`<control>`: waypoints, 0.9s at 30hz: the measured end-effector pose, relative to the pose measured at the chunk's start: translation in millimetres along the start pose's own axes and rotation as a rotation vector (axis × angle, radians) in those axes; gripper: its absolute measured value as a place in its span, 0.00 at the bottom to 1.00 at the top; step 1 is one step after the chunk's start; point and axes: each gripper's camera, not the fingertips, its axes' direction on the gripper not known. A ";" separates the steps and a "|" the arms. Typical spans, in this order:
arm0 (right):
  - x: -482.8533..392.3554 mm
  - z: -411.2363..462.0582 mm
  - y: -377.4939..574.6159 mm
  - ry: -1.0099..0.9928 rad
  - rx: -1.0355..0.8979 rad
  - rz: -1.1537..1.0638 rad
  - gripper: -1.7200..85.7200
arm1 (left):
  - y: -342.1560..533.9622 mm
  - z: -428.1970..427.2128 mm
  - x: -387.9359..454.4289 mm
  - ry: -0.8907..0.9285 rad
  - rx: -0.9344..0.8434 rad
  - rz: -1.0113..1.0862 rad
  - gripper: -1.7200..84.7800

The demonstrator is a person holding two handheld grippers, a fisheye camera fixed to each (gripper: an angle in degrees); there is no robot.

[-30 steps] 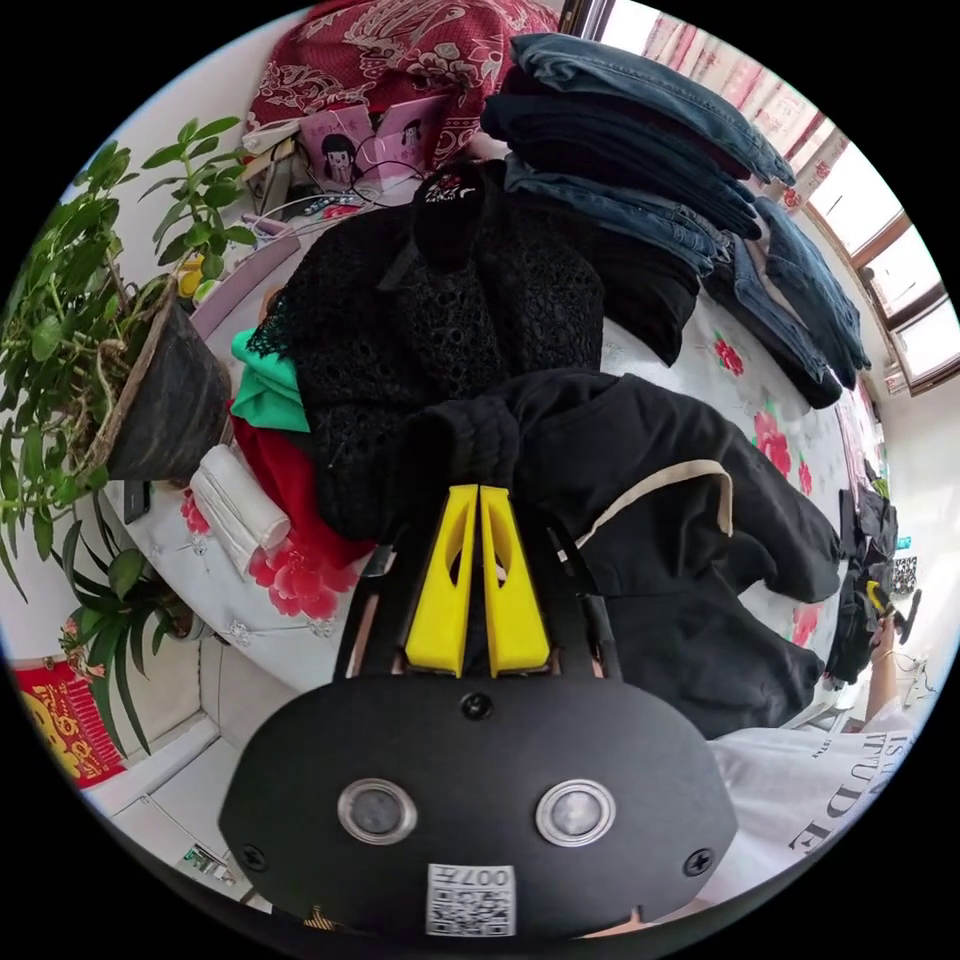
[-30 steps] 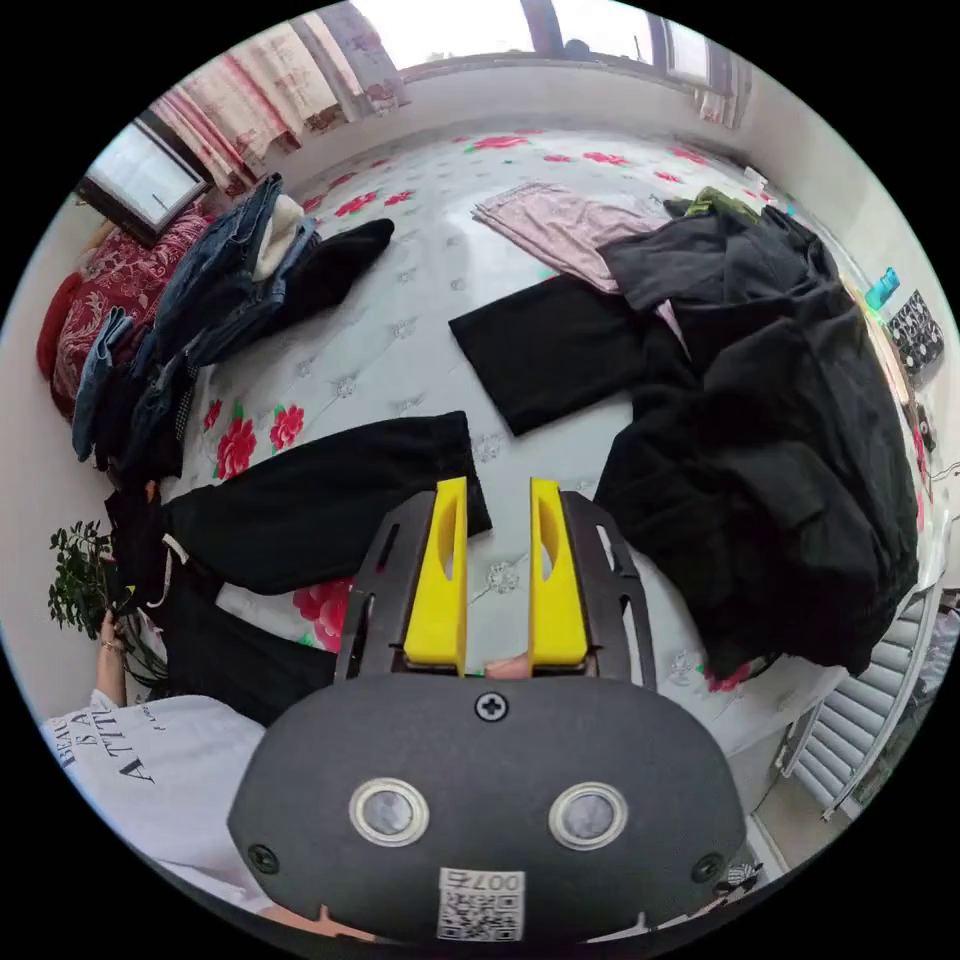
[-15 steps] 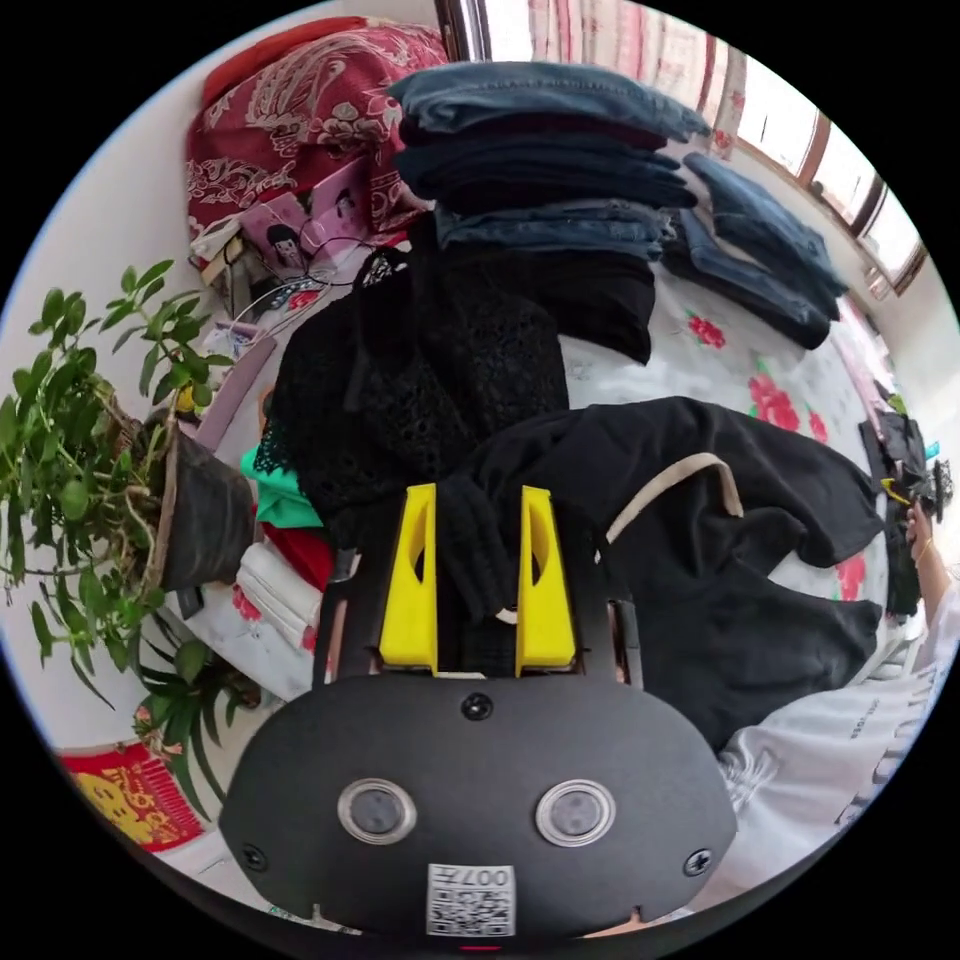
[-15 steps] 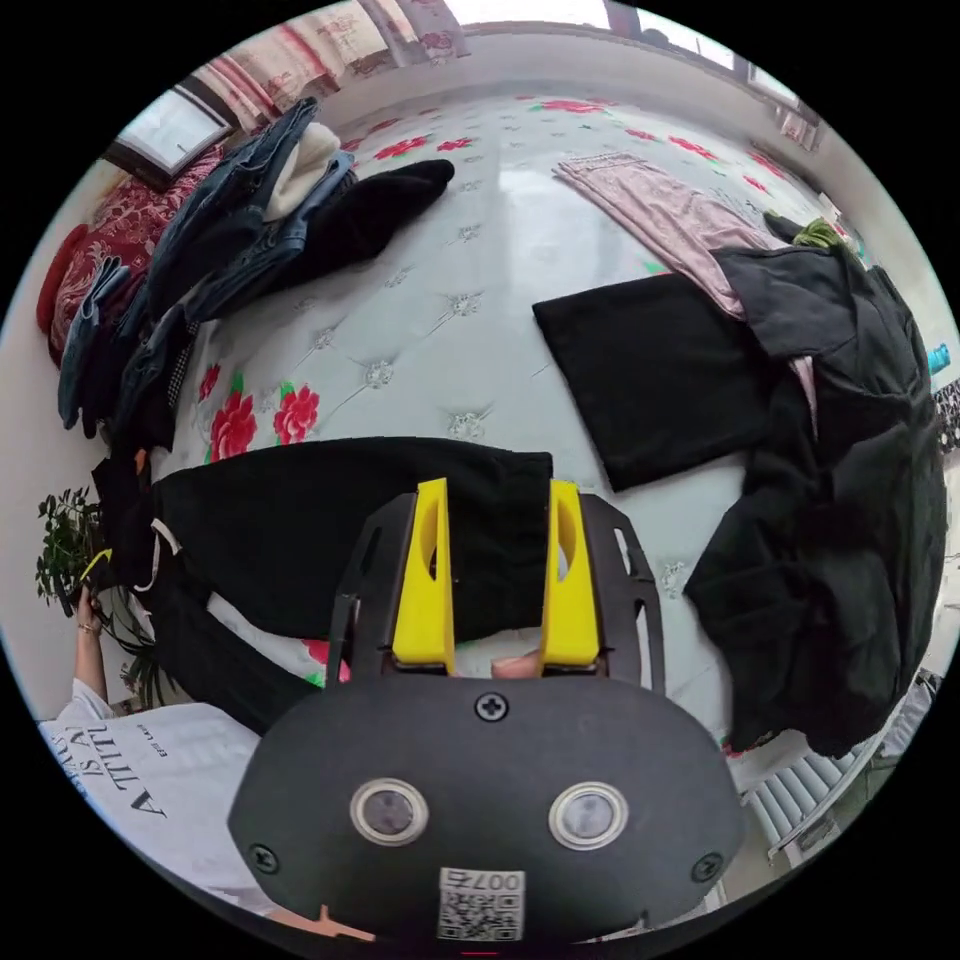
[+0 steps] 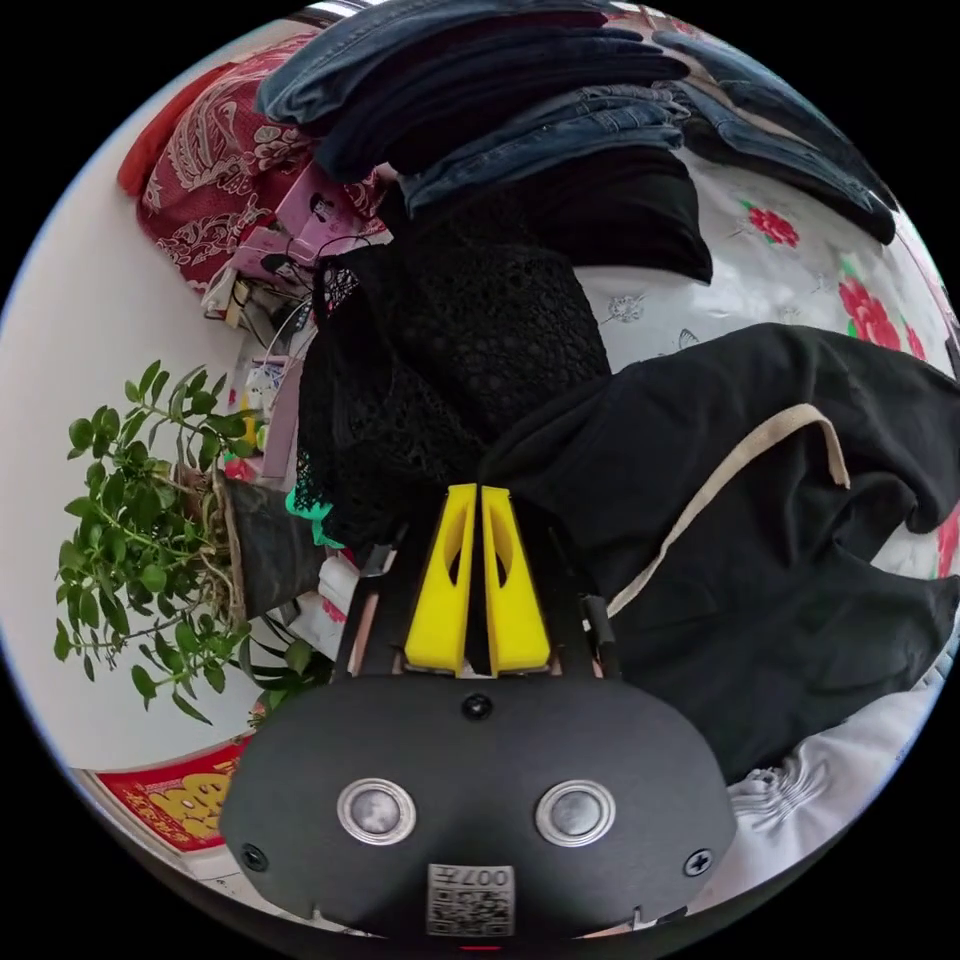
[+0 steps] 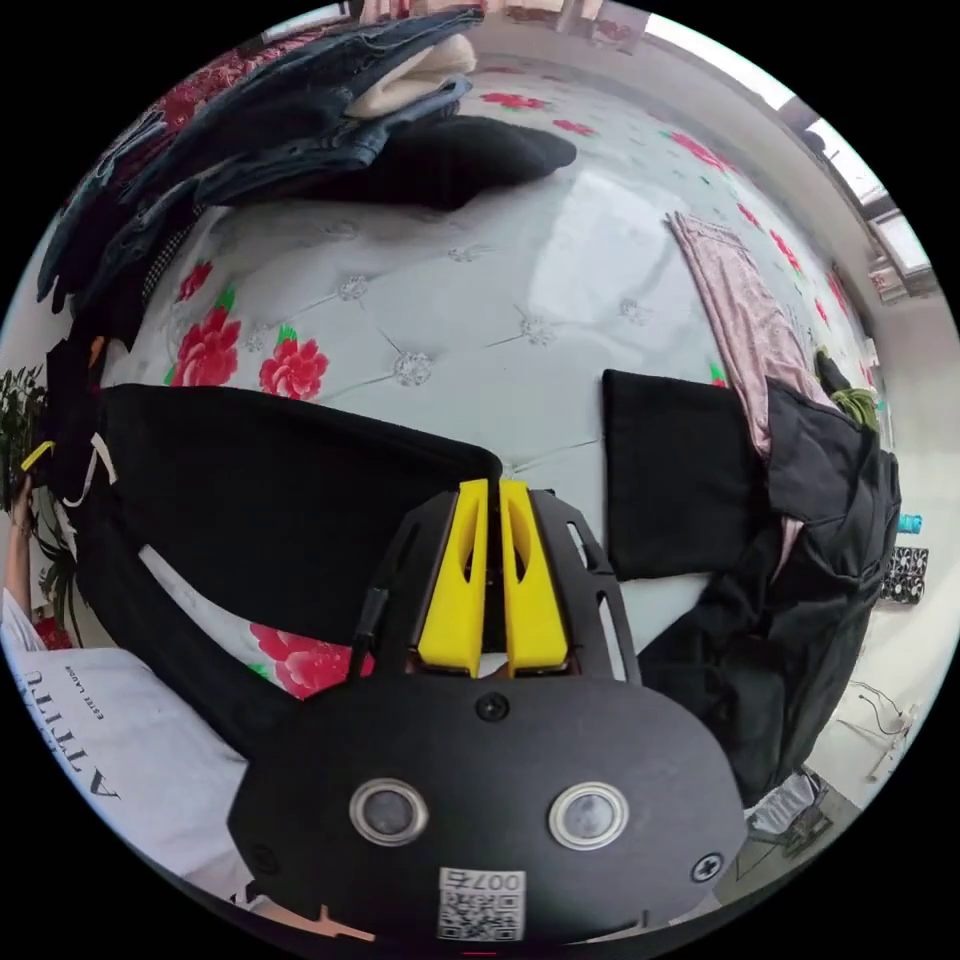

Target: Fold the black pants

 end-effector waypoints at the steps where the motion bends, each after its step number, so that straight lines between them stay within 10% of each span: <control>1: 2.2 -12.7 4.1 -0.010 0.045 0.008 0.03 | 8.4 -7.2 -4.8 0.024 0.023 -0.003 0.01; 27: 75.4 -254.0 205.5 -0.159 0.687 0.027 0.02 | 222.5 -92.9 -162.0 0.628 0.394 -0.312 0.01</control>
